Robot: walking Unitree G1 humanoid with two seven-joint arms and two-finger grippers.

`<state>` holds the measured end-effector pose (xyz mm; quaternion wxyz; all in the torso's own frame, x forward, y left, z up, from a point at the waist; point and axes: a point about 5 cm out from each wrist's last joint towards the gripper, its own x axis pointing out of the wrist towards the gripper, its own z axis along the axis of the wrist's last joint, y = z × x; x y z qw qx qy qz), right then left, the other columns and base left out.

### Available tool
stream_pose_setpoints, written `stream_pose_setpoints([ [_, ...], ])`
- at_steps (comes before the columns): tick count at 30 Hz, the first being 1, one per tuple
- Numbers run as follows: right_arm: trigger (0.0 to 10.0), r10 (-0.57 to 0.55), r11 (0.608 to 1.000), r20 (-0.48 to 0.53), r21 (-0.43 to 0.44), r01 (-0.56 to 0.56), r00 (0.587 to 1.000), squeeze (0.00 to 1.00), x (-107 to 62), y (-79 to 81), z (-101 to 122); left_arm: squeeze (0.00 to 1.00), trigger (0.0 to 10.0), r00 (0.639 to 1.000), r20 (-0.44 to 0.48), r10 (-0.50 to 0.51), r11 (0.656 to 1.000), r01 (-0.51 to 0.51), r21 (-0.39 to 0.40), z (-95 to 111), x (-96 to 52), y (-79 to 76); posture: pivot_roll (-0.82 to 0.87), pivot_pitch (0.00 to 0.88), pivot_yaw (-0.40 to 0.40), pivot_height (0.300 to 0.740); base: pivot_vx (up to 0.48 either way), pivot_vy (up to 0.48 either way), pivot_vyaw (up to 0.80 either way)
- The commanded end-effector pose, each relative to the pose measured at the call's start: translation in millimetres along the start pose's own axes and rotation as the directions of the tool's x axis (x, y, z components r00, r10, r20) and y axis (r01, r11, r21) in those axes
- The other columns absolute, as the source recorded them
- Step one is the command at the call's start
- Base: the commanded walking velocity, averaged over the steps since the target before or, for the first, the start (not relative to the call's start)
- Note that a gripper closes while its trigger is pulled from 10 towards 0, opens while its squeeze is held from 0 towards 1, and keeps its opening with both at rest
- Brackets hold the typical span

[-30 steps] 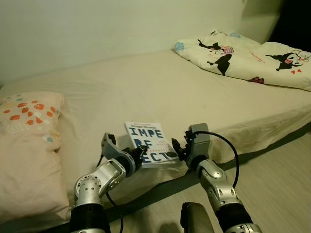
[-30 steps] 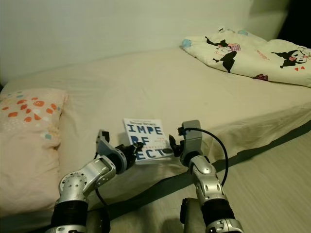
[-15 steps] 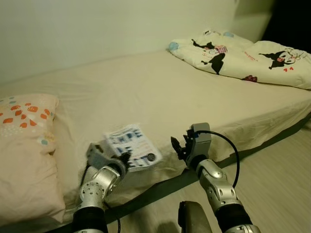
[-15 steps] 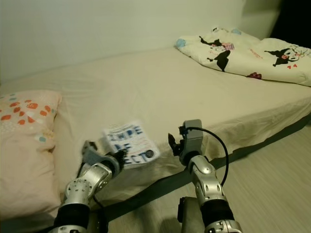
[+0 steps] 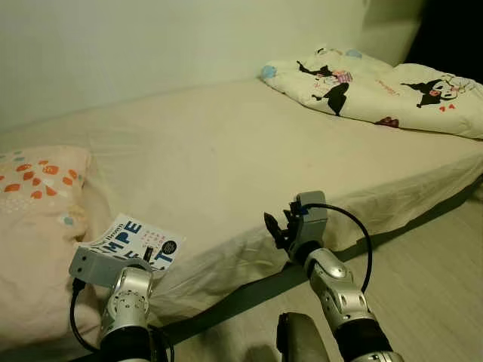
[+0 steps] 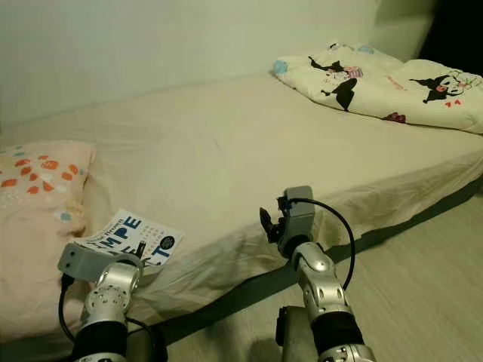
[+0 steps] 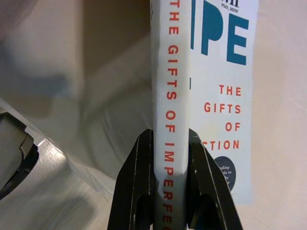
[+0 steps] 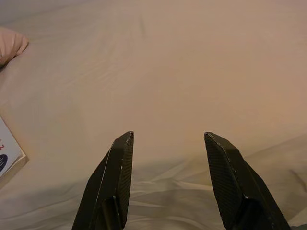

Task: Clean up the room

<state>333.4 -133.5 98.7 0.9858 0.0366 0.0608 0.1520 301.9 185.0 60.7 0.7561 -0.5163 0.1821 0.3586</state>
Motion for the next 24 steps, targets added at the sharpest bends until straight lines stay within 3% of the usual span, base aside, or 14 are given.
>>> stream_pose_setpoints([
  [1, 10.0, 0.012, 1.0, -0.02, 0.018, -0.012, 1.0, 0.0, -1.5, 3.1, -5.4, 0.0, 10.0, 0.993, -0.118, 0.015, 1.0, -0.016, -0.01, -32.6, -9.0, 11.3, -0.05, 0.115, -0.026, 0.543, 0.0, 0.0, 0.0],
  [3, 10.0, 0.012, 1.0, -0.021, 0.018, -0.012, 1.0, 0.0, -1.5, 3.0, -5.3, 0.0, 10.0, 0.991, -0.136, 0.005, 1.0, -0.006, -0.01, -36.9, -10.9, 10.0, -0.05, 0.115, -0.026, 0.543, 0.0, 0.0, 0.0],
  [4, 10.0, 0.011, 1.0, -0.021, 0.017, -0.011, 1.0, 0.0, -1.7, 2.6, -5.2, 0.91, 10.0, 0.986, -0.163, -0.03, 0.999, 0.025, -0.031, -41.9, -13.8, 6.4, -0.06, 0.116, -0.023, 0.543, 0.0, 0.0, 0.0],
  [5, 10.0, 0.011, 1.0, -0.021, 0.017, -0.011, 1.0, 0.0, -1.7, 2.6, -5.2, 0.91, 10.0, 0.986, -0.163, -0.03, 0.999, 0.025, -0.031, -41.9, -13.8, 6.4, -0.06, 0.116, -0.023, 0.543, 0.0, 0.0, 0.0],
  [6, 10.0, 0.009, 1.0, -0.022, 0.013, -0.009, 1.0, 0.0, -2.3, 1.8, -5.3, 1.0, 10.0, 0.979, -0.19, -0.078, 0.996, 0.068, -0.059, -47.8, -18.1, 0.6, -0.06, 0.116, -0.023, 0.543, 0.0, 0.0, 0.0],
  [14, 10.0, 0.006, 1.0, -0.024, 0.01, -0.006, 1.0, 0.0, -3.1, 1.0, -5.8, 1.0, 10.0, 0.963, -0.236, -0.13, 0.991, 0.116, -0.07, -56.1, -24.4, -7.7, -0.06, 0.116, -0.023, 0.543, 0.0, 0.0, 0.0],
  [15, 10.0, 0.004, 1.0, -0.022, 0.012, -0.004, 1.0, 0.0, -2.9, 1.1, -5.5, 0.0, 10.0, 0.941, -0.28, -0.189, 0.982, 0.177, -0.067, -59.0, -28.8, -14.5, -0.06, 0.117, -0.018, 0.543, 0.0, 0.0, 0.0],
  [18, 10.0, 0.003, 1.0, -0.022, 0.013, -0.003, 1.0, 0.0, -2.8, 1.2, -5.3, 0.0, 10.0, 0.928, -0.304, -0.216, 0.976, 0.206, -0.064, -60.5, -31.3, -17.3, -0.06, 0.117, -0.018, 0.543, 0.0, 0.0, 0.0],
  [20, 10.0, 0.001, 1.0, -0.021, 0.014, -0.001, 1.0, 0.0, -2.7, 0.7, -4.9, 0.0, 10.0, 0.895, -0.357, -0.267, 0.959, 0.282, -0.011, -62.8, -37.6, -21.5, -0.06, 0.118, -0.019, 0.543, 0.0, 0.0, 0.0],
  [23, 10.0, 0.0, 1.0, -0.02, 0.015, 0.0, 1.0, 0.0, -2.6, 0.4, -4.8, 0.0, 10.0, 0.882, -0.381, -0.279, 0.948, 0.317, 0.04, -62.8, -39.9, -20.8, -0.05, 0.117, -0.016, 0.543, 0.0, 0.0, 0.0],
  [24, 10.0, -0.001, 1.0, -0.021, 0.016, 0.002, 1.0, 0.0, -2.6, 0.2, -4.9, 0.0, 10.0, 0.863, -0.409, -0.297, 0.929, 0.359, 0.083, -62.5, -43.1, -19.2, -0.05, 0.117, -0.016, 0.543, 0.0, 0.0, 0.0],
])
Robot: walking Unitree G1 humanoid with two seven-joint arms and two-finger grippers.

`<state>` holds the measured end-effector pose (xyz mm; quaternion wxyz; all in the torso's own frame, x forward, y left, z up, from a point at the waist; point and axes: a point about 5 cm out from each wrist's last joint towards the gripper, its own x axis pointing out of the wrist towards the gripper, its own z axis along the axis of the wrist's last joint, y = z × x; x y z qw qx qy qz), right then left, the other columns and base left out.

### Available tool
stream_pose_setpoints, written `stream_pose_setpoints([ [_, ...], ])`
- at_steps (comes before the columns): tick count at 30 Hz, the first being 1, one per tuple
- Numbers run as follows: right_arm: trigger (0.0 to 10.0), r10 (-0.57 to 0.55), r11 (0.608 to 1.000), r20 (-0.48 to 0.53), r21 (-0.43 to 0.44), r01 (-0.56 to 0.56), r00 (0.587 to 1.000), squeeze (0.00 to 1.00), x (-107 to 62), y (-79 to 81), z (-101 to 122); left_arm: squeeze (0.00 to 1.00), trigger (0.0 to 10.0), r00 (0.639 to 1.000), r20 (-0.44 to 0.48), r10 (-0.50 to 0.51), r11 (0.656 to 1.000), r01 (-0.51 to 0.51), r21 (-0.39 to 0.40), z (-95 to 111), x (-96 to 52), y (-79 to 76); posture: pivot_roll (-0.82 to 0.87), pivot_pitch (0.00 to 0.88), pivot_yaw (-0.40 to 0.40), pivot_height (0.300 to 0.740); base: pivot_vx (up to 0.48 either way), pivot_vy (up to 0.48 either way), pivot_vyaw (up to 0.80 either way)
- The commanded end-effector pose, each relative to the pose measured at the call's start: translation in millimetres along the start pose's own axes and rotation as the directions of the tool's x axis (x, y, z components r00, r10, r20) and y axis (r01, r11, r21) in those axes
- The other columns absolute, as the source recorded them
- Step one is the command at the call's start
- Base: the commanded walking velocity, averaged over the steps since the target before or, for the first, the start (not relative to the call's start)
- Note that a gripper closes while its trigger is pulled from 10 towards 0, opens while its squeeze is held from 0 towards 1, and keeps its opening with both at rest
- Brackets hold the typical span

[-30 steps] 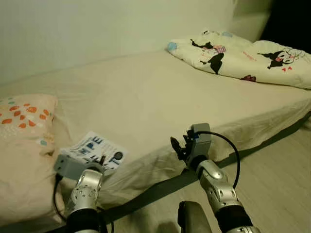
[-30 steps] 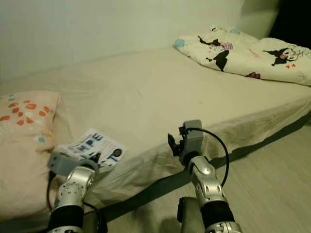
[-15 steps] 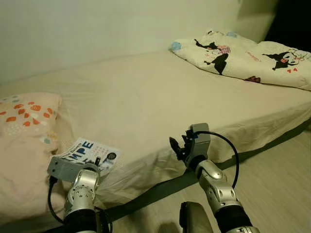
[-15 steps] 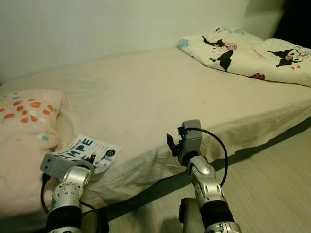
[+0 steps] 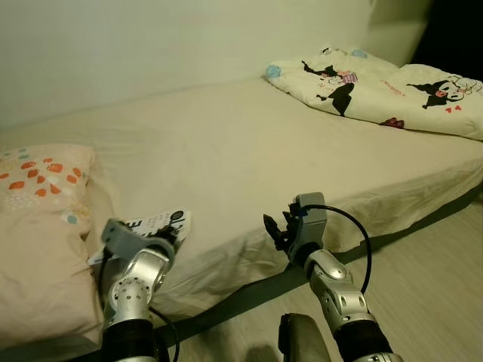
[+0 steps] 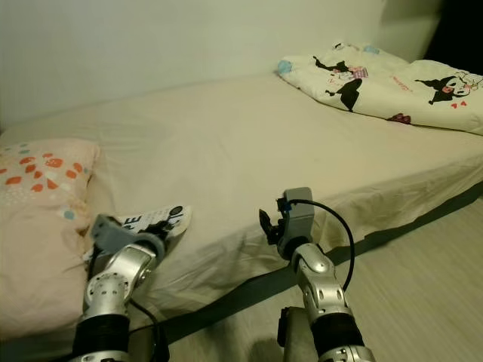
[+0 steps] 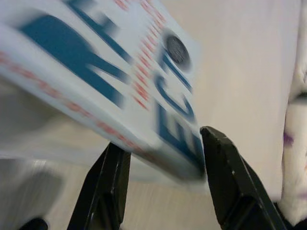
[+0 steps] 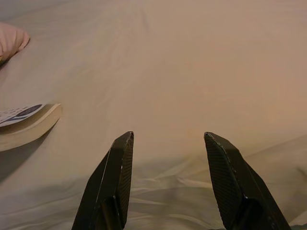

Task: Clean up the room

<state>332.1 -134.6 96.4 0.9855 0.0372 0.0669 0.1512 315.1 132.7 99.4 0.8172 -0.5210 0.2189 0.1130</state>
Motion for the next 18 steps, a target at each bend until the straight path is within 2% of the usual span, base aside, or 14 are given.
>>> stream_pose_setpoints([
  [1, 10.0, 0.0, 1.0, -0.009, 0.013, 0.0, 1.0, 0.0, -1.3, 1.0, -2.6, 0.0, 10.0, 0.994, -0.106, 0.021, 0.999, -0.025, -0.038, -35.4, -7.5, 17.7, -0.05, 0.117, -0.016, 0.543, 0.0, 0.0, 0.0],
  [2, 10.0, 0.0, 1.0, -0.011, 0.015, 0.0, 1.0, 0.0, -1.4, 1.3, -3.4, 0.0, 10.0, 0.987, -0.153, -0.041, 0.995, 0.054, 0.081, -35.2, -14.6, 17.6, -0.05, 0.119, -0.019, 0.543, 0.0, 0.0, 0.0],
  [4, 10.0, 0.0, 1.0, -0.011, 0.015, 0.0, 1.0, 0.0, -1.4, 1.3, -3.4, 0.0, 10.0, 0.987, -0.153, -0.041, 0.995, 0.054, 0.081, -35.2, -14.6, 17.6, -0.05, 0.119, -0.019, 0.543, 0.0, 0.0, 0.0],
  [6, 10.0, 0.002, 1.0, -0.015, 0.016, -0.002, 1.0, 0.0, -1.2, 2.4, -4.4, 0.0, 10.0, 0.97, -0.217, -0.105, 0.967, 0.151, 0.205, -38.7, -20.8, 13.8, -0.04, 0.12, -0.022, 0.543, 0.0, 0.0, 0.0],
  [8, 10.0, 0.002, 1.0, -0.015, 0.016, -0.002, 1.0, 0.0, -1.2, 2.4, -4.4, 0.0, 10.0, 0.97, -0.217, -0.105, 0.967, 0.151, 0.205, -38.7, -20.8, 13.8, -0.04, 0.12, -0.022, 0.543, 0.0, 0.0, 0.0],
  [10, 10.0, 0.005, 1.0, -0.017, 0.017, -0.005, 1.0, 0.0, -0.3, 3.4, -4.3, 0.0, 10.0, 0.945, -0.274, -0.178, 0.91, 0.264, 0.319, -44.6, -26.3, 5.6, -0.04, 0.119, -0.023, 0.543, 0.0, 0.0, 0.0],
  [11, 10.0, 0.006, 1.0, -0.016, 0.018, -0.006, 1.0, 0.0, 0.0, 3.6, -4.0, 0.0, 10.0, 0.929, -0.302, -0.215, 0.879, 0.319, 0.355, -47.9, -29.4, 0.9, -0.04, 0.119, -0.023, 0.543, 0.0, 0.0, 0.0],
  [12, 10.0, 0.006, 1.0, -0.016, 0.018, -0.006, 1.0, 0.0, 0.0, 3.6, -4.0, 0.0, 10.0, 0.929, -0.302, -0.215, 0.879, 0.319, 0.355, -47.9, -29.4, 0.9, -0.04, 0.119, -0.023, 0.543, 0.0, 0.0, 0.0],
  [13, 10.0, 0.006, 1.0, -0.016, 0.018, -0.006, 1.0, 0.0, 0.2, 3.5, -3.7, 0.0, 10.0, 0.913, -0.323, -0.248, 0.842, 0.368, 0.394, -50.2, -32.1, -3.3, -0.05, 0.119, -0.021, 0.543, 0.0, 0.0, 0.0],
  [14, 10.0, 0.006, 1.0, -0.016, 0.018, -0.006, 1.0, 0.0, 0.2, 3.5, -3.7, 0.0, 10.0, 0.913, -0.323, -0.248, 0.842, 0.368, 0.394, -50.2, -32.1, -3.3, -0.05, 0.119, -0.021, 0.543, 0.0, 0.0, 0.0],
  [15, 10.0, 0.005, 1.0, -0.016, 0.018, -0.005, 1.0, 0.0, 0.1, 3.1, -3.4, 0.0, 10.0, 0.902, -0.33, -0.278, 0.816, 0.403, 0.414, -50.0, -34.5, -7.3, -0.05, 0.119, -0.021, 0.543, 0.0, 0.0, 0.0],
  [16, 10.0, 0.005, 1.0, -0.016, 0.018, -0.005, 1.0, 0.0, 0.1, 3.1, -3.4, 0.0, 10.0, 0.902, -0.33, -0.278, 0.816, 0.403, 0.414, -50.0, -34.5, -7.3, -0.05, 0.119, -0.021, 0.543, 0.0, 0.0, 0.0],
  [17, 10.0, 0.004, 1.0, -0.016, 0.019, -0.003, 1.0, 0.0, 0.0, 2.7, -3.2, 0.0, 10.0, 0.898, -0.326, -0.297, 0.791, 0.422, 0.442, -47.3, -35.9, -9.9, -0.05, 0.119, -0.021, 0.543, 0.0, 0.0, 0.0],
  [18, 10.0, 0.004, 1.0, -0.016, 0.019, -0.003, 1.0, 0.0, 0.0, 2.7, -3.2, 0.0, 10.0, 0.898, -0.326, -0.297, 0.791, 0.422, 0.442, -47.3, -35.9, -9.9, -0.05, 0.119, -0.021, 0.543, 0.0, 0.0, 0.0],
])
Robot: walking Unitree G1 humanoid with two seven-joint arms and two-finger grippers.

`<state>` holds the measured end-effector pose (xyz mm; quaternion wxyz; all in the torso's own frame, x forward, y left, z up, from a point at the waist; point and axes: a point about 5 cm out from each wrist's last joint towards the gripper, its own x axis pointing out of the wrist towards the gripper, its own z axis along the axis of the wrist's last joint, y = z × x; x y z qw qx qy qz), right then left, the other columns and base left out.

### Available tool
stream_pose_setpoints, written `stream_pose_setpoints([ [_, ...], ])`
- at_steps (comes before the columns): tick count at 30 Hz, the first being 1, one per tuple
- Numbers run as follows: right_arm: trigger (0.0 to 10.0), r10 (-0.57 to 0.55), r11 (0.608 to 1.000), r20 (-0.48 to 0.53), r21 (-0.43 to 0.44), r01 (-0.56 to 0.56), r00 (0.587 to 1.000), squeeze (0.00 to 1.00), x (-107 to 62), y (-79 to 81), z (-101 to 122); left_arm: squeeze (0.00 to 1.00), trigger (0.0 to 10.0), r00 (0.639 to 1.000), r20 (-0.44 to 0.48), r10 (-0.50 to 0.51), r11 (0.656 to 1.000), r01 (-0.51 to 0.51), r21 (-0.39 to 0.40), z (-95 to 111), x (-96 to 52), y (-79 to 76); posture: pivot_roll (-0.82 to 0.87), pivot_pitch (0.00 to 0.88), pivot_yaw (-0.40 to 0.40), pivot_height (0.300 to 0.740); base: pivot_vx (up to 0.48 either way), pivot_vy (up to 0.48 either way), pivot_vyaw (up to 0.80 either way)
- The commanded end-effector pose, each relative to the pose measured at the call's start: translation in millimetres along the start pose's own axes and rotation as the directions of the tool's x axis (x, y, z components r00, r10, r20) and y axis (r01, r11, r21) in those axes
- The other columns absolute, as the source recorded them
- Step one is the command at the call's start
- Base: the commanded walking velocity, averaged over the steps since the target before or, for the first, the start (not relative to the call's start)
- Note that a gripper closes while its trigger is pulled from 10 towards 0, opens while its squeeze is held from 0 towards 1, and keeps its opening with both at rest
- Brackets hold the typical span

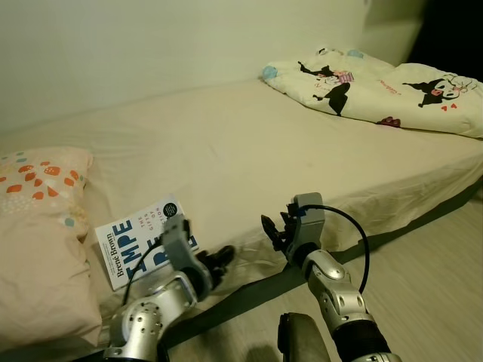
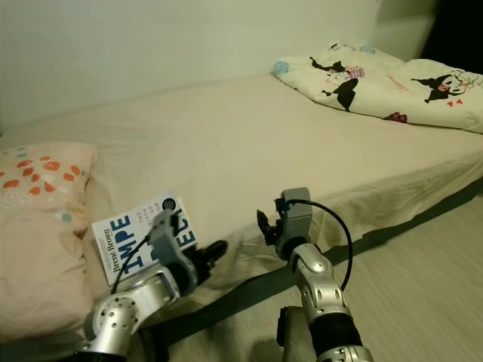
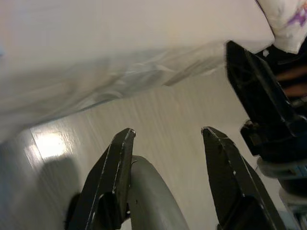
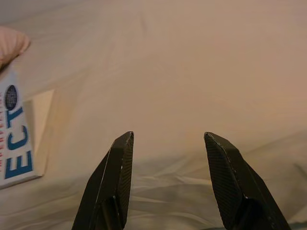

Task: Clean up the room

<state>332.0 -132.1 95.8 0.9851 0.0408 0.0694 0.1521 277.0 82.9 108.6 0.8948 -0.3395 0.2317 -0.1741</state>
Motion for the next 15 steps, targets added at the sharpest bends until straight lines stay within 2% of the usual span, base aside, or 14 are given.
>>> stream_pose_setpoints([
  [1, 10.0, 0.003, 1.0, -0.009, 0.008, -0.003, 1.0, 0.0, -1.2, 0.0, -1.8, 0.0, 10.0, 0.992, 0.117, 0.044, 0.987, -0.061, 0.151, 21.0, -5.4, 11.1, -0.05, 0.118, -0.02, 0.543, 0.0, 0.0, 0.0],
  [2, 10.0, 0.003, 1.0, -0.009, 0.008, -0.003, 1.0, 0.0, -1.2, 0.0, -1.8, 0.0, 10.0, 0.992, 0.117, 0.044, 0.987, -0.061, 0.151, 21.0, -5.4, 11.1, -0.05, 0.118, -0.02, 0.543, 0.0, 0.0, 0.0],
  [4, 10.0, 0.014, 1.0, -0.004, -0.008, -0.014, 1.0, 0.0, -1.5, 1.2, -0.9, 0.0, 10.0, 0.963, 0.254, 0.086, 0.957, -0.151, 0.249, 40.2, -11.2, 21.7, -0.05, 0.116, -0.019, 0.543, 0.0, 0.0, 0.0],
  [5, 10.0, 0.025, 0.999, -0.001, -0.022, -0.025, 1.0, 0.0, -1.6, 2.8, -0.4, 0.0, 10.0, 0.937, 0.327, 0.119, 0.933, -0.218, 0.285, 48.5, -15.0, 29.0, -0.05, 0.115, -0.023, 0.543, 0.0, 0.0, 0.0],
  [6, 10.0, 0.025, 0.999, -0.001, -0.022, -0.025, 1.0, 0.0, -1.6, 2.8, -0.4, 0.0, 10.0, 0.937, 0.327, 0.119, 0.933, -0.218, 0.285, 48.5, -15.0, 29.0, -0.05, 0.115, -0.023, 0.543, 0.0, 0.0, 0.0],
  [7, 10.0, 0.049, 0.997, 0.004, -0.052, -0.049, 0.999, 0.0, -1.8, 6.3, -0.1, 0.0, 10.0, 0.891, 0.432, 0.142, 0.877, -0.315, 0.362, 57.8, -20.9, 37.3, -0.05, 0.115, -0.023, 0.543, 0.0, 0.0, 0.0],
  [8, 10.0, 0.067, 0.996, 0.007, -0.065, -0.066, 0.998, 0.0, -2.2, 8.8, -0.1, 0.0, 10.0, 0.873, 0.464, 0.152, 0.848, -0.356, 0.392, 59.3, -22.8, 41.1, -0.04, 0.113, -0.026, 0.543, 0.0, 0.0, 0.0],
  [9, 10.0, 0.067, 0.996, 0.007, -0.065, -0.066, 0.998, 0.0, -2.2, 8.8, -0.1, 0.0, 10.0, 0.873, 0.464, 0.152, 0.848, -0.356, 0.392, 59.3, -22.8, 41.1, -0.04, 0.113, -0.026, 0.543, 0.0, 0.0, 0.0],
  [10, 10.0, 0.085, 0.994, 0.007, -0.076, -0.084, 0.996, 0.0, -2.9, 11.4, -0.5, 0.0, 10.0, 0.854, 0.493, 0.167, 0.814, -0.401, 0.42, 59.8, -24.5, 44.7, -0.04, 0.113, -0.026, 0.543, 0.0, 0.0, 0.0],
  [11, 10.0, 0.106, 0.99, 0.006, -0.09, -0.105, 0.994, 0.0, -3.8, 14.6, -1.2, 0.0, 10.0, 0.843, 0.506, 0.182, 0.794, -0.429, 0.43, 58.5, -25.9, 48.9, -0.04, 0.11, -0.027, 0.543, 0.0, 0.0, 0.0],
  [12, 10.0, 0.125, 0.987, 0.004, -0.101, -0.124, 0.992, 0.0, -4.7, 17.3, -1.9, 0.0, 10.0, 0.84, 0.506, 0.197, 0.784, -0.444, 0.433, 56.6, -26.8, 52.5, -0.04, 0.11, -0.027, 0.543, 0.0, 0.0, 0.0],
  [13, 10.0, 0.157, 0.979, -0.006, -0.127, -0.157, 0.988, 0.0, -6.8, 22.0, -3.9, 0.0, 10.0, 0.842, 0.509, 0.179, 0.751, -0.451, 0.482, 53.6, -30.1, 54.3, -0.05, 0.108, -0.022, 0.543, 0.0, 0.0, 0.0],
  [14, 10.0, 0.157, 0.979, -0.006, -0.127, -0.157, 0.988, 0.0, -6.8, 22.0, -3.9, 0.0, 10.0, 0.842, 0.509, 0.179, 0.751, -0.451, 0.482, 53.6, -30.1, 54.3, -0.05, 0.108, -0.022, 0.543, 0.0, 0.0, 0.0],
  [15, 10.0, 0.178, 0.973, -0.014, -0.144, -0.178, 0.984, 0.0, -8.3, 25.1, -5.3, 0.0, 10.0, 0.846, 0.508, 0.162, 0.729, -0.45, 0.516, 51.4, -32.4, 54.9, -0.05, 0.108, -0.022, 0.543, 0.0, 0.0, 0.0],
])
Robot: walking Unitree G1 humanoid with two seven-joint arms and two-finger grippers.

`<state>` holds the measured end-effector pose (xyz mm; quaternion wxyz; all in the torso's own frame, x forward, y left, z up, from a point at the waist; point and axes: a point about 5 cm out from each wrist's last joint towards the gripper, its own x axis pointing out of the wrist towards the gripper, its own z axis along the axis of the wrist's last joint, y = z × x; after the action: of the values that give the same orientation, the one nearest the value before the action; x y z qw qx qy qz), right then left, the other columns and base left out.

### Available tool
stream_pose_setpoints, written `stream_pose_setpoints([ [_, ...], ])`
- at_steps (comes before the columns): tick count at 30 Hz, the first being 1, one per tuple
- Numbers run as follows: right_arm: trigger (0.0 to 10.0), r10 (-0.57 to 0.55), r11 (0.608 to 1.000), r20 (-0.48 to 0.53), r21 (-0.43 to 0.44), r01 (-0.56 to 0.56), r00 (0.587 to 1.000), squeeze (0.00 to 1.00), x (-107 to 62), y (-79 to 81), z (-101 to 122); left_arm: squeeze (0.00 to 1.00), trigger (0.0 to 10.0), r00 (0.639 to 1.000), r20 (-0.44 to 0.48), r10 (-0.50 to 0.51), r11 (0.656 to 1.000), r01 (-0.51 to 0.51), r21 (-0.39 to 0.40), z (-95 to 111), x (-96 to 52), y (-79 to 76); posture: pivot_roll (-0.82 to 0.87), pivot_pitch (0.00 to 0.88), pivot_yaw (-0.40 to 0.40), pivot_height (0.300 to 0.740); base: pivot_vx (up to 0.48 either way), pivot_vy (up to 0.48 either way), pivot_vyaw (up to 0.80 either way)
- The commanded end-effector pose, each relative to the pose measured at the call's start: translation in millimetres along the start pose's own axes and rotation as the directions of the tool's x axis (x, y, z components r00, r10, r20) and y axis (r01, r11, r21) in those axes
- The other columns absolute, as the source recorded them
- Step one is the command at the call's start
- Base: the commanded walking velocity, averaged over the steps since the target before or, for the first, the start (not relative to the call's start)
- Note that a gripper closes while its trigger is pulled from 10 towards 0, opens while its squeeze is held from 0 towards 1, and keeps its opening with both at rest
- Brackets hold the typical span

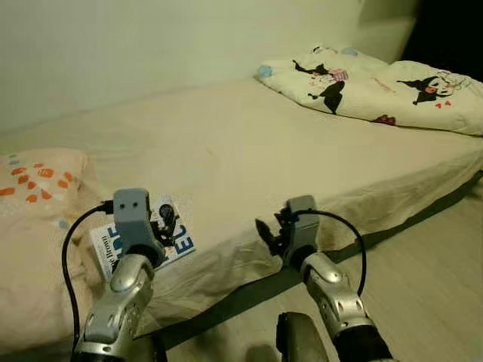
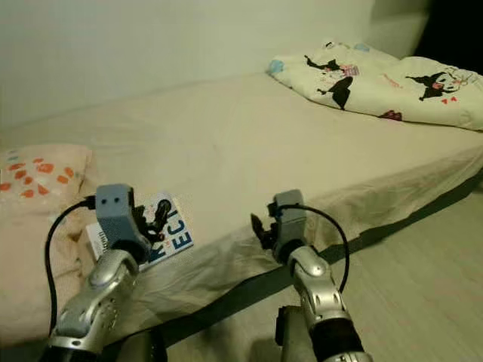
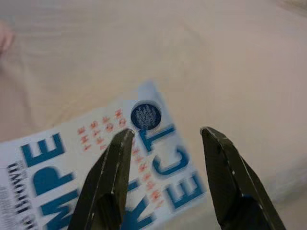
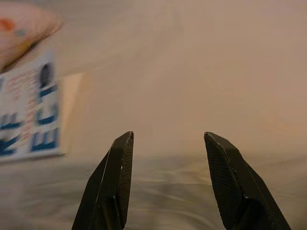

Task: Clean up the room

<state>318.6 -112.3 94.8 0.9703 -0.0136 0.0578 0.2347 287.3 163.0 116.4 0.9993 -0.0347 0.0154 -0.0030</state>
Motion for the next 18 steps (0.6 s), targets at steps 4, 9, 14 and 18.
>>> stream_pose_setpoints([
  [4, 10.0, 0.093, 0.994, -0.042, -0.054, -0.095, 0.995, 0.0, -4.0, 14.4, -8.2, 0.0, 10.0, 0.999, 0.033, 0.006, 0.993, -0.01, 0.118, -3.5, -12.7, 8.0, -0.05, 0.107, -0.017, 0.543, 0.0, 0.0, 0.0],
  [9, 10.0, 0.307, 0.951, -0.112, 0.007, -0.308, 0.945, 0.0, -9.7, 38.6, -18.4, 0.0, 10.0, 0.997, 0.063, 0.035, 0.986, -0.045, 0.161, -4.4, -21.2, 17.2, -0.05, 0.105, -0.016, 0.543, 0.0, 0.0, 0.0],
  [14, 10.0, 0.527, 0.848, -0.223, 0.071, -0.525, 0.82, 0.0, -27.2, 60.5, -33.1, 0.0, 10.0, 0.992, 0.094, 0.085, 0.982, -0.1, 0.162, -6.1, -26.4, 26.2, -0.05, 0.099, -0.023, 0.543, 0.0, 0.0, 0.0],
  [18, 10.0, 0.54, 0.837, -0.294, 0.086, -0.541, 0.788, 0.0, -38.2, 60.8, -44.0, 0.0, 10.0, 0.991, 0.051, 0.121, 0.981, -0.127, 0.147, -15.4, -32.5, 31.1, -0.05, 0.093, -0.024, 0.543, 0.0, 0.0, 0.0],
])
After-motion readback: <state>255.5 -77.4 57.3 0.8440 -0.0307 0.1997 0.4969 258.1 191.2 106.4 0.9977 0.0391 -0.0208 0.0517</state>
